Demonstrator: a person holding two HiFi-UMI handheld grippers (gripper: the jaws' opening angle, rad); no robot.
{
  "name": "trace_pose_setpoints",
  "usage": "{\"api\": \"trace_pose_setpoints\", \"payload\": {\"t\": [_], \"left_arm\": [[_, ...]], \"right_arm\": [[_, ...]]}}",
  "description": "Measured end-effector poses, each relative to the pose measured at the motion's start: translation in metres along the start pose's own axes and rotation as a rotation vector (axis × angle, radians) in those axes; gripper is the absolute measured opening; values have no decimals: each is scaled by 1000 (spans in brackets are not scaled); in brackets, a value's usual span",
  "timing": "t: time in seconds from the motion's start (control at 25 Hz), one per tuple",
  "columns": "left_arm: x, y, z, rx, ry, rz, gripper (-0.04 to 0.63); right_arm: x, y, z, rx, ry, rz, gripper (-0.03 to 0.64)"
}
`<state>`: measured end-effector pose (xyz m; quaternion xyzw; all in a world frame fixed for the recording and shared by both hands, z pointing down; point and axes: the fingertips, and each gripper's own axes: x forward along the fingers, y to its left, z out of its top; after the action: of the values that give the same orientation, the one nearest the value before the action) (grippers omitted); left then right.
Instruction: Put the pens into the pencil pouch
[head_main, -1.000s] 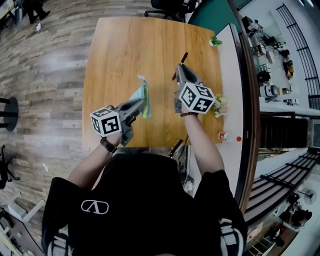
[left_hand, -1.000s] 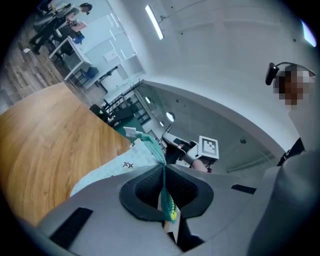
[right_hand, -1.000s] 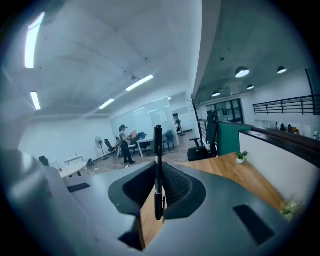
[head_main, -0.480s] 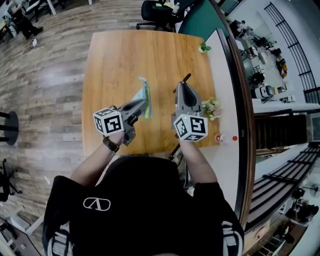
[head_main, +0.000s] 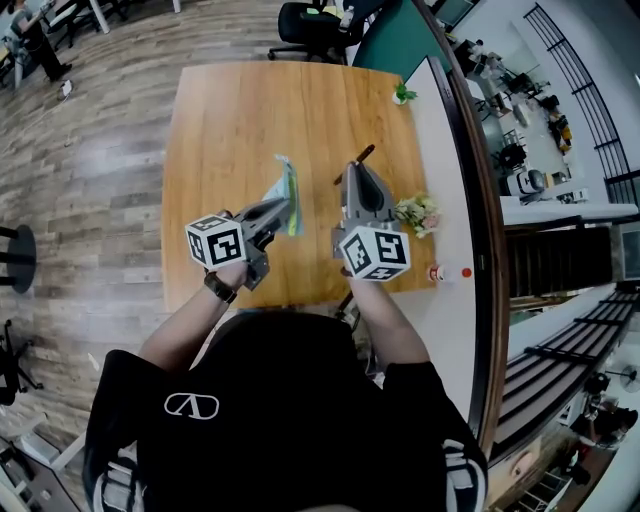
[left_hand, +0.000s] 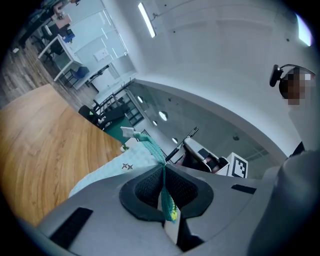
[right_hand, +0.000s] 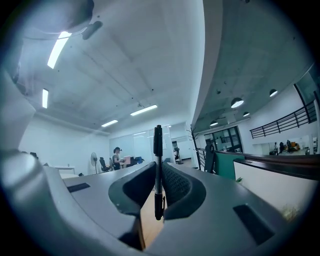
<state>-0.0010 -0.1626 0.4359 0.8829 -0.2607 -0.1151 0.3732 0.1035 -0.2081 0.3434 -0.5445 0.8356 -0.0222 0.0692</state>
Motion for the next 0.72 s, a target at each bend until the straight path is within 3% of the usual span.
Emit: {"api": "trace_pose_setpoints", "payload": {"t": [0.36,0.72], "left_arm": [[-4,1,2,4,-6,12,15],[-10,3,6,4,-22,14,15]], "right_arm": [[20,65,10,90,-30,144,41],[22,97,-22,87,54,221,41]]}}
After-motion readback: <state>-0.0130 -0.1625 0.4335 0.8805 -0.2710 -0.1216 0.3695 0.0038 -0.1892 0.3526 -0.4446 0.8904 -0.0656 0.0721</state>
